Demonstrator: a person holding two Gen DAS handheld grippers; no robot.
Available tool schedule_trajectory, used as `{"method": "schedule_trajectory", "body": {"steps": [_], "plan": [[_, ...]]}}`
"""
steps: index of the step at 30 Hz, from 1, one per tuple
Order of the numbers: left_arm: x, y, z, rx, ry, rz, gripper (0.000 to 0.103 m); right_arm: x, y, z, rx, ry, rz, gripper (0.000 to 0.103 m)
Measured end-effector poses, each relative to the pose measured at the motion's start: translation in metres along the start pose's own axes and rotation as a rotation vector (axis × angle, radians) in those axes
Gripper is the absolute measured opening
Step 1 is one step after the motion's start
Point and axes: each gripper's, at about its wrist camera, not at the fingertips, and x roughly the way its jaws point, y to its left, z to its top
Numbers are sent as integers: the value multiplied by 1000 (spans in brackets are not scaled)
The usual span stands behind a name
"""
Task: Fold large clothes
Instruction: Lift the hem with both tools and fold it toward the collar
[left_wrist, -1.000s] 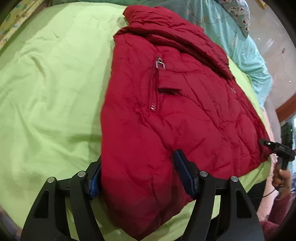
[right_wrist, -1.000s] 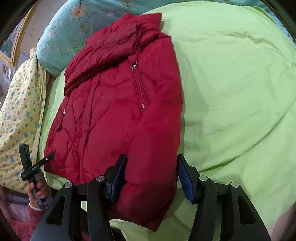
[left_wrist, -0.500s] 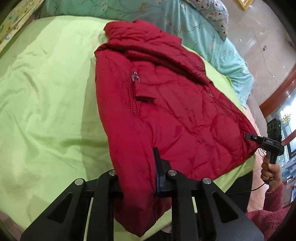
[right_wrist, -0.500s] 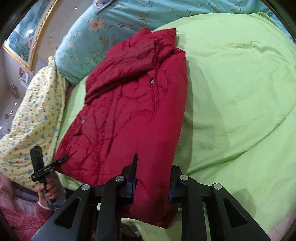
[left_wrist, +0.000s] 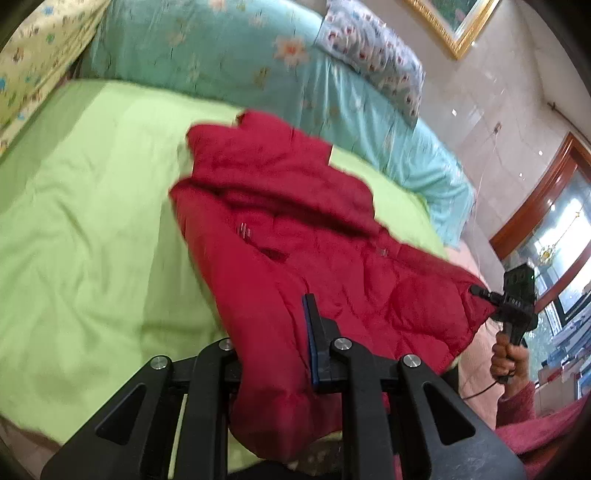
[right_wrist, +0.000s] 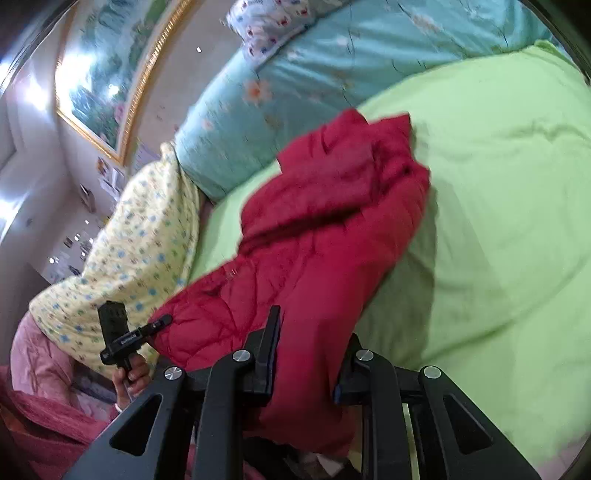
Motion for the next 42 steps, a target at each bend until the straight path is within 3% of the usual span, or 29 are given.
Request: {"method": "schedule_trajectory", "body": {"steps": [5,13,18,31,42], "plan": [[3,6,33,-23,-80,-23,15,-2,-1,25,17,-81,23,20],[19,11,85,-49,-143,-32,15,7,-7,72,35,-176,45,20],[37,14,119,-52,-167,-18,16,23,-9,105,35,-220,10,20],[91,29,184,-90,-183,32,16,80,-31,175,87,-262,-60,20],[157,70,226,-177,-137,103,17,137,-74,218,196,-266,-130,22]]}}
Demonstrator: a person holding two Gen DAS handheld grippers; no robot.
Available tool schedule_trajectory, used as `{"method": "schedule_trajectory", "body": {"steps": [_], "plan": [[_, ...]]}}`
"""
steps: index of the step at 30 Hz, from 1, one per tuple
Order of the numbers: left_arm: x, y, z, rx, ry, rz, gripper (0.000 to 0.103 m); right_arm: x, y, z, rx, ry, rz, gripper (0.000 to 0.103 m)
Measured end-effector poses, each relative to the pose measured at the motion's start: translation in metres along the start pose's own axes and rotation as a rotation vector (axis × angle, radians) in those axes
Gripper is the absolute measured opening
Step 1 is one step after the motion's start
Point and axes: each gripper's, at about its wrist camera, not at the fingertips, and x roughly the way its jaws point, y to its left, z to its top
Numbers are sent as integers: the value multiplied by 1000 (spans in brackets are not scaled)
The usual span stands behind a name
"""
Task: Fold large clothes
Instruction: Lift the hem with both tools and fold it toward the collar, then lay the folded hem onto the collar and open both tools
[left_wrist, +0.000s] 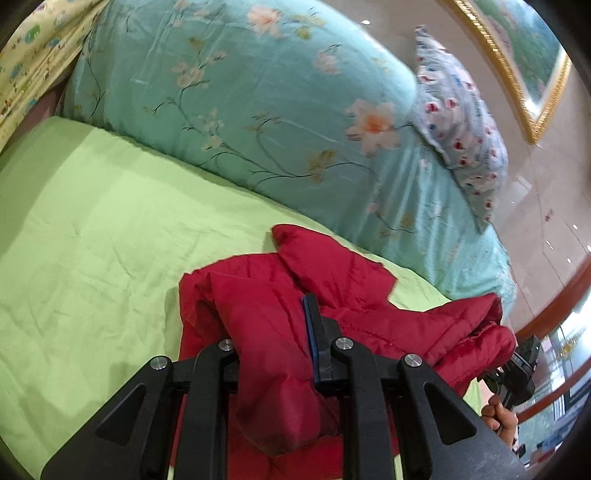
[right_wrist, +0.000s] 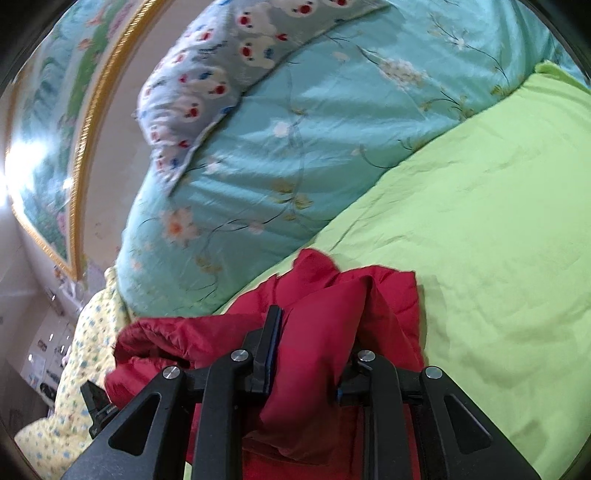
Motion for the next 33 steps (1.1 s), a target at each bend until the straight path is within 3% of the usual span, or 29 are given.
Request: {"method": "schedule_trajectory", "body": {"steps": [11,19,27,33], "plan": [[83,24,8,-44,67,82,19,66,-35,7,68,6,-94,25],[113,32,8,-43,80,104,20,93,-56,4,97,-11,-128,25],[108,27,8,-34,74,108,21,103,-60,3,95,-25,-145,25],[62,9,6,12,15,102,34,104,-58,1,72,-27,-157,25]]}}
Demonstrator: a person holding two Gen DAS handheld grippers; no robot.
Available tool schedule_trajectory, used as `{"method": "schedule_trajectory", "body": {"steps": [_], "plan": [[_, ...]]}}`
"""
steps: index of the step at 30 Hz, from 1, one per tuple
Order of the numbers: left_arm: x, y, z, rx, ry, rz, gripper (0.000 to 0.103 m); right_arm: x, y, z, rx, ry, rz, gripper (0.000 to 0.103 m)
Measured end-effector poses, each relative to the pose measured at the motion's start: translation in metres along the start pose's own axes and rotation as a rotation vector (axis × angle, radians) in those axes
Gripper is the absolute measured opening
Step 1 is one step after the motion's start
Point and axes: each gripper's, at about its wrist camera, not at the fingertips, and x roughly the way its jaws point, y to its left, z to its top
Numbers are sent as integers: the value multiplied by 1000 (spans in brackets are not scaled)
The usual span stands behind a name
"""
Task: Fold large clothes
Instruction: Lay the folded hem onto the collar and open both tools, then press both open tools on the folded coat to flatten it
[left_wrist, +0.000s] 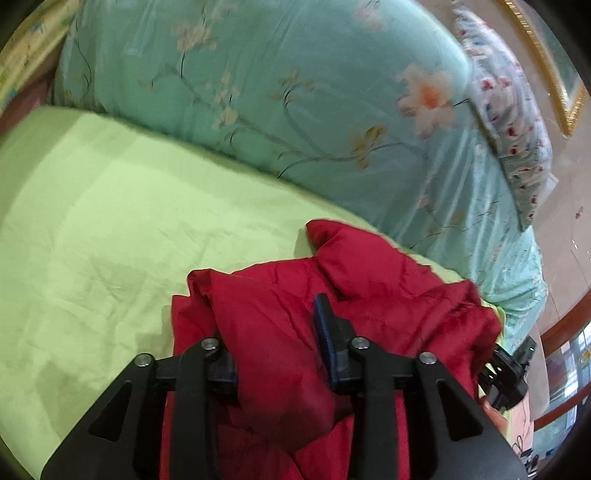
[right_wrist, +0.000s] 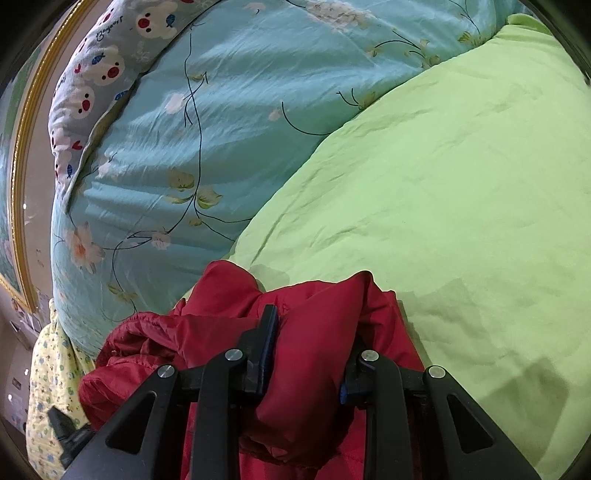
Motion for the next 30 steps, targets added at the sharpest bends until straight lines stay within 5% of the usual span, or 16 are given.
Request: {"method": "schedule_trajectory", "body": {"steps": [6,9,13,21,25,30], "plan": [[-51,-24,-12,87,-90,36,50,2,1,0,-10,-6,-18,26],[-56,-45,-24,157,-75,24,55,4,2,0,-19,-7,-29,27],[-32,-77,-47,240,21,-35,56,7,5,2,-32,-7,-43,27],[47,-88,-76,330,97,114,56,-16,13,9,-18,1,19,43],[56,-88,-73,323,86,147,56,-64,44,4,-134,-78,31,67],[61,-88,-70,312,85,157,56,-79,93,-20,-402,-35,8,71]]}}
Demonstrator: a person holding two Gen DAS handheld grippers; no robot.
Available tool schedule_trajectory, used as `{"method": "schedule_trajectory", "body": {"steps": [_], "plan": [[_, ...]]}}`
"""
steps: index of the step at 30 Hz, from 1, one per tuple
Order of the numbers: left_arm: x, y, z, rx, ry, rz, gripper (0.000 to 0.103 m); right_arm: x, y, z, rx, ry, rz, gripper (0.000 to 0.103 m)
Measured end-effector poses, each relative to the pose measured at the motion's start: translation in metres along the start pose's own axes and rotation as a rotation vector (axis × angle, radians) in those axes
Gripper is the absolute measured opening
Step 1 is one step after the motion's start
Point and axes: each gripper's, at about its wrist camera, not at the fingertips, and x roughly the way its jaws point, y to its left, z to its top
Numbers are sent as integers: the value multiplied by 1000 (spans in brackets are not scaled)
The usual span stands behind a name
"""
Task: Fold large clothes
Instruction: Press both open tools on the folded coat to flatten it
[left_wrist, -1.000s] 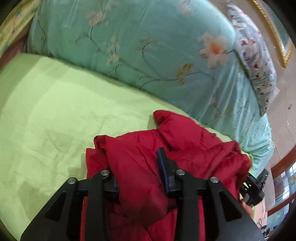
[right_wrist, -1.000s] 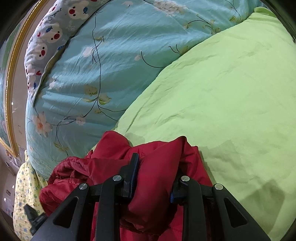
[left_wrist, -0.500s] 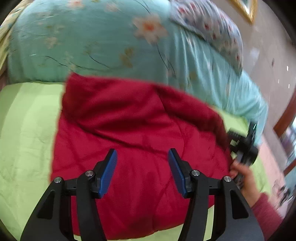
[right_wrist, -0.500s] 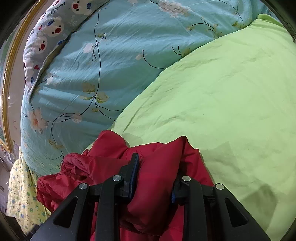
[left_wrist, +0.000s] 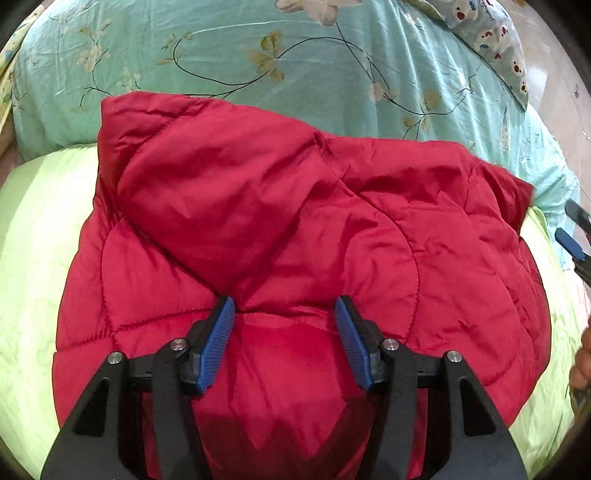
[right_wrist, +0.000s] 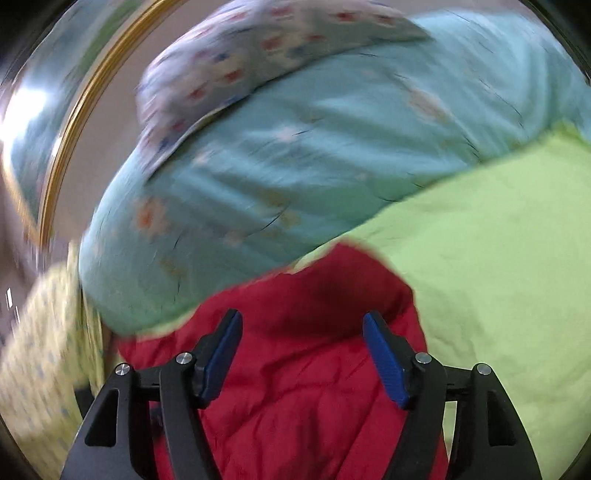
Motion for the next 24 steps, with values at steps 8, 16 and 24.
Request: {"method": "schedule_trajectory", "body": {"steps": [8,16,24], "plan": [[6,4,1,-9,15,15,56,80,37,-28,-232,262,-82,70],[-17,22,9,-91,-18,-36,56,123,18,-26,-190,282,-135,71],[17,45,17,-105,33,54,56,134,12,-22,-144,282,-113,72]]}}
